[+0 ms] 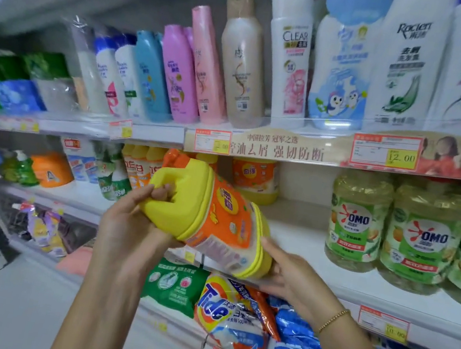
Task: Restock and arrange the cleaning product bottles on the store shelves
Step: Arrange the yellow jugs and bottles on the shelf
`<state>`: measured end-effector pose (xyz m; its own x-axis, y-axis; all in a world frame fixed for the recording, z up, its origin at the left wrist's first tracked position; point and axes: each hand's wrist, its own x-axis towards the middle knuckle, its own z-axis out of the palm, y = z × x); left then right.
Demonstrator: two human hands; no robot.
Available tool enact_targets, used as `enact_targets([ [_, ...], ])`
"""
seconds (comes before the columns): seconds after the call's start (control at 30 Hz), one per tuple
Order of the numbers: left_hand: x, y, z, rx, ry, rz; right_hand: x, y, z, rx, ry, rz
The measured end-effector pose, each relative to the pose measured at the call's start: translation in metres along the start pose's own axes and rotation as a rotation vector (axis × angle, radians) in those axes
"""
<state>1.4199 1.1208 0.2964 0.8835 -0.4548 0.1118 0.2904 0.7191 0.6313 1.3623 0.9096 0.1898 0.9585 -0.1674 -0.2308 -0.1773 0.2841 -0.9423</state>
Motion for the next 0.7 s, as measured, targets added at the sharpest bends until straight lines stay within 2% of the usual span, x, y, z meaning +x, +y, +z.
enact_targets([
  [0.1,-0.018,0.013,-0.023,0.014,-0.091,-0.04,-0.011,0.015,0.011,0.284,-0.272,0.083],
  [0.2,-0.025,0.023,-0.043,0.112,-0.203,-0.136,-0.017,0.039,0.018,0.524,-0.361,-0.027],
  [0.23,-0.026,0.027,-0.05,0.209,-0.121,-0.05,-0.02,0.046,0.02,0.556,-0.356,-0.06],
  [0.27,-0.031,0.033,-0.057,0.287,-0.02,0.008,-0.023,0.052,0.022,0.564,-0.341,-0.088],
  [0.3,-0.034,0.036,-0.061,0.271,-0.018,-0.019,-0.027,0.056,0.025,0.552,-0.322,-0.11],
  [0.37,-0.039,0.036,-0.067,0.222,-0.023,-0.07,-0.032,0.059,0.027,0.495,-0.307,-0.147],
  [0.53,-0.043,0.043,-0.07,0.229,-0.065,-0.06,-0.047,0.053,0.031,0.373,-0.292,-0.182],
  [0.7,-0.036,0.051,-0.07,0.227,-0.099,-0.058,-0.057,0.042,0.036,0.395,-0.262,-0.19],
])
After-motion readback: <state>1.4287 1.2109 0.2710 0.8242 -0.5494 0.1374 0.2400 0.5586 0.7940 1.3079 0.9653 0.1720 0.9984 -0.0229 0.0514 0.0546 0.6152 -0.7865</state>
